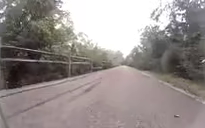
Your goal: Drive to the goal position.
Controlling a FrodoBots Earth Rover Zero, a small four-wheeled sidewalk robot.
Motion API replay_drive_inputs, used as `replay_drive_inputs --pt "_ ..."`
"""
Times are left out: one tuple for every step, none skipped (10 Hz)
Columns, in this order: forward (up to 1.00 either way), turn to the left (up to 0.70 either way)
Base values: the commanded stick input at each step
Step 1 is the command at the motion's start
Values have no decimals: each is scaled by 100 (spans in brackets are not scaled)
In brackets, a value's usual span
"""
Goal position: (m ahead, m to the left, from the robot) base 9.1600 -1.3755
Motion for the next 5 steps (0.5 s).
replay_drive_inputs --pt "70 0" --pt "70 0" --pt "70 0" --pt "70 -16" --pt "70 -31"
